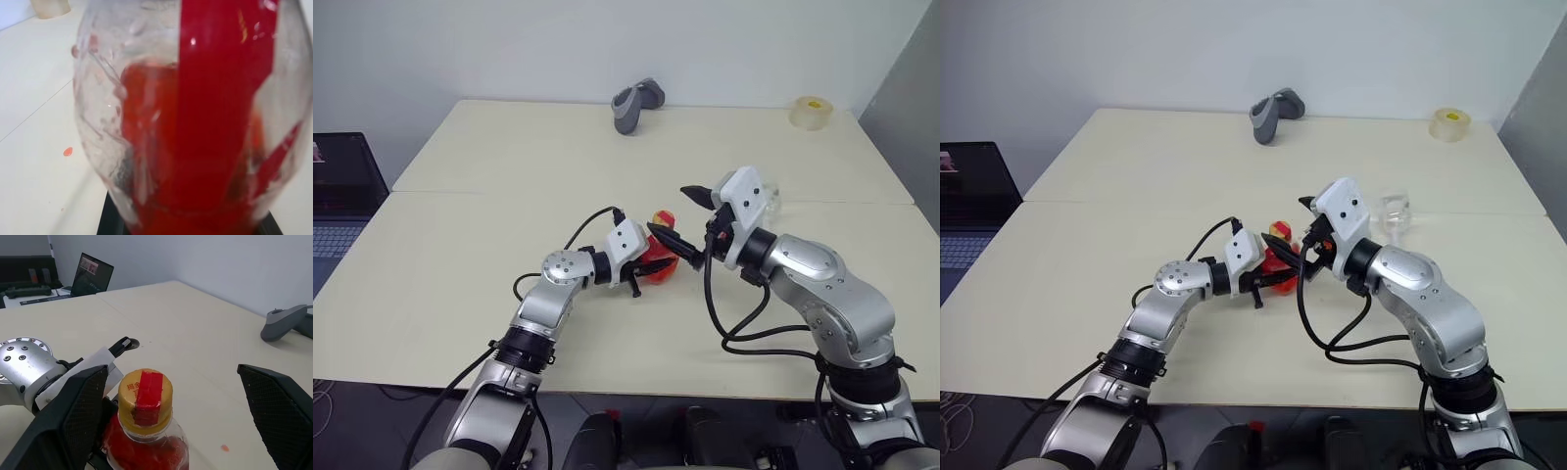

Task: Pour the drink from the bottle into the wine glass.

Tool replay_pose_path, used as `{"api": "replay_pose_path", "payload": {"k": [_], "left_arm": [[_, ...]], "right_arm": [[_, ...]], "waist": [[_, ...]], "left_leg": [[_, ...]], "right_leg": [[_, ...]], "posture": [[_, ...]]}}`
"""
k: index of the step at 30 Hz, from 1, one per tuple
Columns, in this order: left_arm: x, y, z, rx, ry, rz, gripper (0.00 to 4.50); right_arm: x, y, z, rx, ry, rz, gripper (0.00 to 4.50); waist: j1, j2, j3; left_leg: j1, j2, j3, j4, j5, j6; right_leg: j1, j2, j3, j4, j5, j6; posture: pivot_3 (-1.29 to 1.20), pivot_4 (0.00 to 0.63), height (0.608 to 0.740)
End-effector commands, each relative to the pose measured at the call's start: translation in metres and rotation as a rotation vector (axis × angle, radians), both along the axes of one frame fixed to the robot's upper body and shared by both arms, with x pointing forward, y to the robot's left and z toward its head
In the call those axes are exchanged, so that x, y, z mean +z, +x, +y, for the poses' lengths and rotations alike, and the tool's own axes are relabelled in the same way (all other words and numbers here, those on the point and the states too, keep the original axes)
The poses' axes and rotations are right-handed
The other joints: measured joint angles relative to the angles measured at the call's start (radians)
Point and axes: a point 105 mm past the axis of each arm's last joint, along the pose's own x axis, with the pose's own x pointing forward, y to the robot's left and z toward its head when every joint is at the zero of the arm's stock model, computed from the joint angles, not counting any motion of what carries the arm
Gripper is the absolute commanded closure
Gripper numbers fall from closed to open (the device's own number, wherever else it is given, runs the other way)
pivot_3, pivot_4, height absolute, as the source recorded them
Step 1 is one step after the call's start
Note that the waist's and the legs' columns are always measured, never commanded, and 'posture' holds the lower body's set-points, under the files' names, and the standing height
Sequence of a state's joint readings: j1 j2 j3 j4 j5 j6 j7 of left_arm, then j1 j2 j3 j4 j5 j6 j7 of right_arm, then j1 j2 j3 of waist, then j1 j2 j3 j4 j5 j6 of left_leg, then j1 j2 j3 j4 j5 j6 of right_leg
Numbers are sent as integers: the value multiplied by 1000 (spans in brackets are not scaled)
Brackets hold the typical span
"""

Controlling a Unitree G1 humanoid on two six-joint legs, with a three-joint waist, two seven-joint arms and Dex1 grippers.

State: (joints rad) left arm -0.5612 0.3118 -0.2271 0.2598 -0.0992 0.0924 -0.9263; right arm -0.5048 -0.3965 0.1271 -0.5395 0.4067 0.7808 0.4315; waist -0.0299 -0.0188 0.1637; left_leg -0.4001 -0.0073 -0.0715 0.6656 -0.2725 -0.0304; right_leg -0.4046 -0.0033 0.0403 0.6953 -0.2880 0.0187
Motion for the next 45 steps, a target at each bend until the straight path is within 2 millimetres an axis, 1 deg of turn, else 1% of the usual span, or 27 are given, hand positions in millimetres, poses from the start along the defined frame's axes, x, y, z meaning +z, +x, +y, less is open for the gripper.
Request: {"api": "replay_pose_path", "payload": {"k": [1, 11, 15, 19, 22, 24, 28, 31, 36, 45], "left_arm": [[22, 1, -3, -7, -50, -61, 3753], [23, 1, 0, -1, -69, -33, 3753], [23, 0, 0, -1, -70, -28, 3753], [22, 0, 1, 0, -70, -24, 3754], [23, 1, 1, 5, -74, -20, 3754], [23, 1, 1, 6, -78, -17, 3754], [23, 0, 1, 1, -78, -12, 3754], [22, -1, 0, -5, -76, -10, 3754], [22, -1, -1, -8, -72, -10, 3754], [21, -3, -1, -8, -70, -10, 3754]], "right_arm": [[7, 0, -10, -26, -8, -47, 0], [9, 5, -33, -79, -38, -47, 0], [8, 4, -37, -67, -45, -38, 0], [6, -7, -31, 14, -51, -14, 0], [8, -17, -22, 86, 1, 26, 0], [11, -19, -17, 98, 43, 42, 0], [11, -14, -11, 66, 69, 57, 0], [9, -11, -4, 65, 67, 64, 0], [11, -4, 4, 66, 65, 55, 0], [7, 0, 14, 96, 44, 63, 0]], "waist": [[0, 0, 0], [0, 0, 0], [0, 0, 0], [1, 0, 0], [0, 0, 0], [0, 0, 0], [0, 0, 0], [0, 0, 0], [0, 0, 0], [0, 0, 0]], "left_leg": [[0, 0, 0, 0, 0, 0], [0, 0, 0, 0, 0, 0], [0, 0, 0, 0, 0, 0], [0, 0, 0, 0, 0, 0], [0, 0, 0, 0, 0, 0], [0, 0, 0, 0, 0, 0], [0, 0, 0, 0, 0, 0], [0, 0, 0, 0, 0, 0], [0, 0, 0, 0, 0, 0], [0, 0, 0, 0, 0, 0]], "right_leg": [[0, 0, 0, 0, 0, 0], [0, 0, 0, 0, 0, 0], [0, 0, 0, 0, 0, 0], [0, 0, 0, 0, 0, 0], [0, 0, 0, 0, 0, 0], [0, 0, 0, 0, 0, 0], [0, 0, 0, 0, 0, 0], [0, 0, 0, 0, 0, 0], [0, 0, 0, 0, 0, 0], [0, 0, 0, 0, 0, 0]], "posture": [[0, 150, 740], [0, 150, 740], [0, 150, 740], [0, 150, 740], [0, 150, 740], [0, 150, 740], [0, 150, 740], [0, 150, 740], [0, 150, 740], [0, 150, 740]]}}
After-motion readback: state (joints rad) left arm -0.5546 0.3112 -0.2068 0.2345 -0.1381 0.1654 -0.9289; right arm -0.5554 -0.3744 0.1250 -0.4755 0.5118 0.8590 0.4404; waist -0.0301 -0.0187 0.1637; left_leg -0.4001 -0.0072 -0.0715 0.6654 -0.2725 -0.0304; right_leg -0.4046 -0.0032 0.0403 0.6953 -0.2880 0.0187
